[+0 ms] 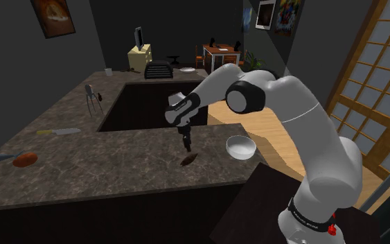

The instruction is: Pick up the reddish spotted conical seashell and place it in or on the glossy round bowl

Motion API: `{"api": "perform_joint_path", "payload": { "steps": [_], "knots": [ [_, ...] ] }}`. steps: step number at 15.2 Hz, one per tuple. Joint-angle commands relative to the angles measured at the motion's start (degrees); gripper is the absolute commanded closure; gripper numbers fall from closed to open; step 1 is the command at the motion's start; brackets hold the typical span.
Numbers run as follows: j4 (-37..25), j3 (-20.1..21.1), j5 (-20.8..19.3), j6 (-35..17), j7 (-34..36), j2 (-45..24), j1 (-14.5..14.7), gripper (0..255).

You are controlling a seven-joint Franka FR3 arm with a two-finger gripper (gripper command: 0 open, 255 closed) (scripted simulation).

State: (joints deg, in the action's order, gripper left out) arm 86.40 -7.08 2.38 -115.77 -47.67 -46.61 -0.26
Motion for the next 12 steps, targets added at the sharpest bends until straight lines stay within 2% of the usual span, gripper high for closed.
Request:
{"api": "perform_joint_path", "payload": {
  "steps": [1,3,12],
  "knots": [
    [-7.1,0.8,-0.2,1.7,-1.2,-5.9,-0.1,0],
    [-12.7,1.3,-0.5,3.3,-2.2,-10.2,-0.2,0],
    [-10.2,1.4,-0.4,-1.3,-2.3,-12.3,-0.3,0]
  ]
}}
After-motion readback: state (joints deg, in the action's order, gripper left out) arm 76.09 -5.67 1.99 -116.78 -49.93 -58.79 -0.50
